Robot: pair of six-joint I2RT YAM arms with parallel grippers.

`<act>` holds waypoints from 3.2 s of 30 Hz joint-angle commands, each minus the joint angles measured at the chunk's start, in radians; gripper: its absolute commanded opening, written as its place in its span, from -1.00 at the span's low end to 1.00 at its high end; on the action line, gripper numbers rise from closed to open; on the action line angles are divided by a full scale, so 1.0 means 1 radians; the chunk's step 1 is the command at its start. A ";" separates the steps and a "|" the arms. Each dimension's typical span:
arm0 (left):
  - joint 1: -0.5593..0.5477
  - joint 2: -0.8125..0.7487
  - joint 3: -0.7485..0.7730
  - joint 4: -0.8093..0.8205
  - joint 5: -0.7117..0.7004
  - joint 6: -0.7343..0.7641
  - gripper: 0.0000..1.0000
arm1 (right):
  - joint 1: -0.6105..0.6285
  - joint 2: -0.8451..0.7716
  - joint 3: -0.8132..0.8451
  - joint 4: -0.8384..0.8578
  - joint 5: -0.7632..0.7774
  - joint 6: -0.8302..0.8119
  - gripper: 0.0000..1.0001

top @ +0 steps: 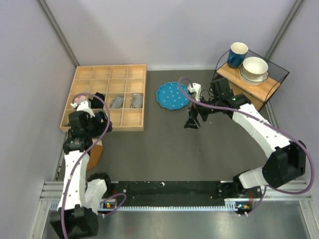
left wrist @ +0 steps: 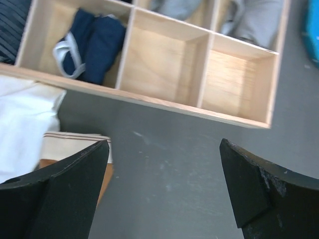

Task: Roll the underwear
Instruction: Pick up the underwear from the corner of the board, then place the underwear at the center of the board.

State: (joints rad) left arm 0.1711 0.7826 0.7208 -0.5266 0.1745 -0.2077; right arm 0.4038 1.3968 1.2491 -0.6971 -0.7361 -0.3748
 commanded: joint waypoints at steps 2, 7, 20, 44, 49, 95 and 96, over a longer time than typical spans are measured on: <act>0.069 0.148 0.022 0.034 -0.197 -0.004 0.90 | -0.003 -0.050 -0.088 0.120 -0.143 -0.038 0.98; 0.149 0.266 0.040 0.045 -0.279 -0.013 0.73 | -0.003 -0.074 -0.116 0.120 -0.109 -0.059 0.98; 0.254 0.600 0.146 0.154 -0.473 -0.058 0.61 | -0.005 -0.104 -0.126 0.120 -0.105 -0.069 0.98; 0.286 0.430 0.209 0.043 -0.219 -0.105 -0.85 | -0.005 -0.051 -0.151 0.113 -0.161 -0.108 0.98; 0.283 0.177 0.169 0.001 -0.075 -0.079 -0.92 | -0.005 -0.065 -0.154 0.105 -0.189 -0.124 0.98; -0.743 0.047 -0.308 0.461 0.239 -0.350 0.46 | 0.233 0.091 -0.286 0.148 0.176 -0.526 0.36; -0.745 0.053 -0.334 0.502 0.256 -0.399 0.46 | 0.236 0.102 -0.290 0.148 0.176 -0.524 0.33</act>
State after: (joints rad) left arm -0.5716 0.8299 0.4988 -0.1864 0.2855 -0.4675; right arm 0.6304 1.4651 0.9241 -0.6022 -0.5983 -0.9051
